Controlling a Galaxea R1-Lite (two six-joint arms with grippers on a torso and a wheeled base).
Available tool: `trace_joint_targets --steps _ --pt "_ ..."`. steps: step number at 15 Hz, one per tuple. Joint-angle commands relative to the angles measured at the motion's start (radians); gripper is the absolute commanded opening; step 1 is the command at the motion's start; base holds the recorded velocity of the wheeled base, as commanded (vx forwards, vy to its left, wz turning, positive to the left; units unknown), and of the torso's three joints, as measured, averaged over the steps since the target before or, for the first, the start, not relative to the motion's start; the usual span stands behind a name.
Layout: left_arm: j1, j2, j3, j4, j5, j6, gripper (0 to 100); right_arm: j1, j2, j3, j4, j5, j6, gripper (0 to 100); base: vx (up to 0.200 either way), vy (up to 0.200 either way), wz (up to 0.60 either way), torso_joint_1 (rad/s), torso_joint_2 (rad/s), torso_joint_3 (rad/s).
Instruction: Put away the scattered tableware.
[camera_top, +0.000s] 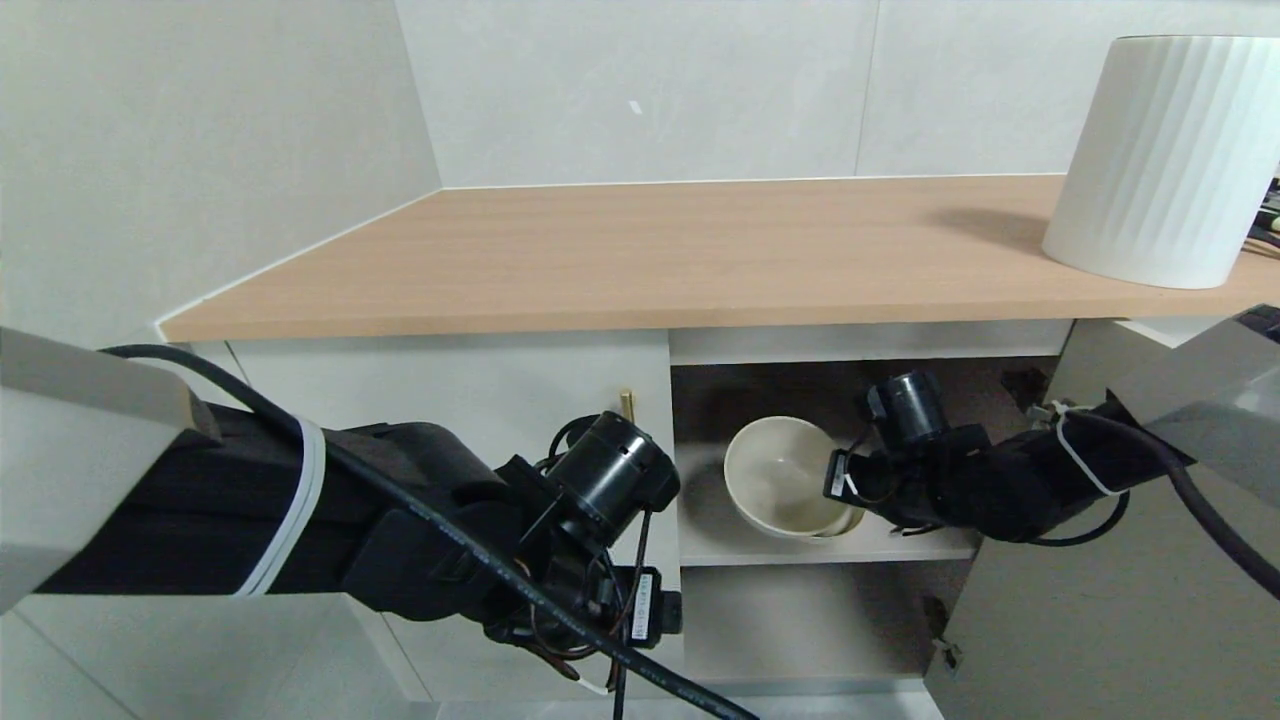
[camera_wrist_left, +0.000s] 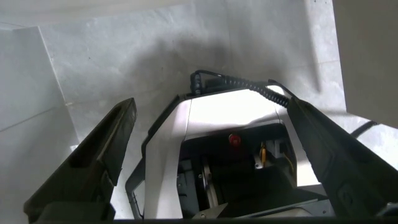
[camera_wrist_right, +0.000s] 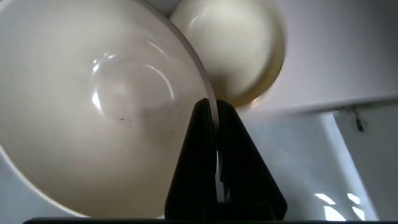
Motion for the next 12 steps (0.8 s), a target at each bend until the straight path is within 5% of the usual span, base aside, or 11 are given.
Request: trace_joint_targets --steps 1,12 --pt "0.0 0.0 0.0 0.0 0.0 0.0 100 -0.033 0.045 -0.027 -0.014 0.0 0.011 0 0.0 0.0 0.0 0.0 0.0 0.0" --pt "0.0 0.0 0.0 0.0 0.0 -0.002 100 -0.098 0.179 -0.13 -0.017 -0.04 0.056 0 0.0 0.0 0.0 0.0 0.0 0.0"
